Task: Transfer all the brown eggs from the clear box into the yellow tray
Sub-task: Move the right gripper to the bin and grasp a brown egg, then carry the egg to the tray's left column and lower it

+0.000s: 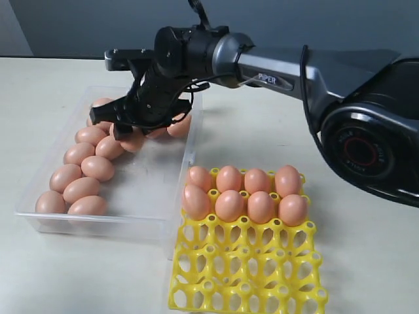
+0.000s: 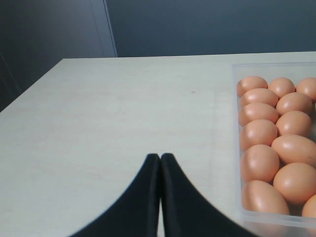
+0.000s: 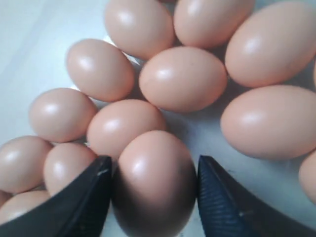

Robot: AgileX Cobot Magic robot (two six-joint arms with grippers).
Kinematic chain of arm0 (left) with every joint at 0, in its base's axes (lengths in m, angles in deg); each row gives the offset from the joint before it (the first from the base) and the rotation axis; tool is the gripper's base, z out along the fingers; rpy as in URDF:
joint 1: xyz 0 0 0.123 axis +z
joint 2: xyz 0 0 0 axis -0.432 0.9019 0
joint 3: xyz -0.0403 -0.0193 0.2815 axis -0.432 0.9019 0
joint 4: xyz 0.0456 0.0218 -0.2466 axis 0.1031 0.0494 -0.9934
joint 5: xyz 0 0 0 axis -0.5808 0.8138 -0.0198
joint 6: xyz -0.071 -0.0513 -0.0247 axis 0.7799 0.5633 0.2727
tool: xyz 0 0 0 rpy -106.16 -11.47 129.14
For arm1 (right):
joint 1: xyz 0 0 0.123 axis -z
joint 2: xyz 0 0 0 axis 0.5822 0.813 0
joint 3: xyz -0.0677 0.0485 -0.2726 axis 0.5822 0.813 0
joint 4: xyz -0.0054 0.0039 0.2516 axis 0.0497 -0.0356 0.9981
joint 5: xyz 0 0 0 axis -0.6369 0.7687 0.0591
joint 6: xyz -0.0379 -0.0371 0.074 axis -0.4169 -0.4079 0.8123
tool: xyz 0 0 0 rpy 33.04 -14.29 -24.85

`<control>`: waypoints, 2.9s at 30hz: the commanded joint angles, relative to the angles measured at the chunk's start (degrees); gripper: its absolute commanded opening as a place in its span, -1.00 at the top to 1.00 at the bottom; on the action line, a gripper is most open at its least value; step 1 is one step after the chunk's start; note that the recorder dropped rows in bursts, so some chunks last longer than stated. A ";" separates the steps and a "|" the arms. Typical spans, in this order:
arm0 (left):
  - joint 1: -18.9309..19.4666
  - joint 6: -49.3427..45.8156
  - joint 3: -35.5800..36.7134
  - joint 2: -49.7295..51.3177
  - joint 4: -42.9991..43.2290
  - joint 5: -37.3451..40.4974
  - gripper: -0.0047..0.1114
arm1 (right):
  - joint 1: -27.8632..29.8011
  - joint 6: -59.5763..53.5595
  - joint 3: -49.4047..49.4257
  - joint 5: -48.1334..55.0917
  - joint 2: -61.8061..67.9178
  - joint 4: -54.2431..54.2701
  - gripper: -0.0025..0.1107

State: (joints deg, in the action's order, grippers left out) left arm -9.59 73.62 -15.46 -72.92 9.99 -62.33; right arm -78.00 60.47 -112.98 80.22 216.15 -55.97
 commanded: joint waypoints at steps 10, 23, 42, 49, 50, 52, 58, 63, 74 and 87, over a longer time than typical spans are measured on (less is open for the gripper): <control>-0.26 0.03 0.23 -0.28 0.00 -0.63 0.91 | -5.69 -1.71 34.63 -36.17 -28.93 -3.30 0.97; -0.26 0.03 0.23 -0.28 0.00 -0.63 0.91 | -5.69 -0.09 80.77 -66.69 -51.64 -1.44 0.97; -0.26 0.03 0.23 -0.28 0.00 -0.63 0.91 | -5.69 27.72 91.15 -78.86 -49.75 -31.29 0.97; -0.26 0.03 0.23 -0.28 0.00 -0.63 0.91 | -5.69 30.34 91.15 -81.70 -44.91 -35.76 0.97; -0.26 0.03 0.23 -0.28 0.00 -0.63 0.91 | -5.69 30.34 91.15 -82.43 -43.94 -35.97 0.97; -0.26 0.03 0.23 -0.28 0.00 -0.63 0.91 | -5.69 30.34 91.15 -84.90 -42.11 -35.97 0.97; -0.26 0.03 0.23 -0.28 0.00 -0.63 0.91 | -5.69 30.34 91.15 -89.21 -37.24 -35.97 0.97; -0.26 0.03 0.23 -0.28 0.00 -0.63 0.91 | -5.69 30.22 91.04 -90.61 -34.07 -35.97 0.97; -0.26 0.03 0.23 -0.28 0.00 -0.63 0.91 | -5.69 24.50 91.04 -92.13 -33.39 -35.31 0.97; -0.26 0.03 0.23 -0.28 0.00 -0.63 0.91 | -5.69 21.49 91.04 -92.38 -31.75 -29.85 0.97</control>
State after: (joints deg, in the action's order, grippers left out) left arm -9.59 73.62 -15.46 -72.92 9.99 -62.33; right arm -83.84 82.22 -21.96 -11.65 184.09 -85.39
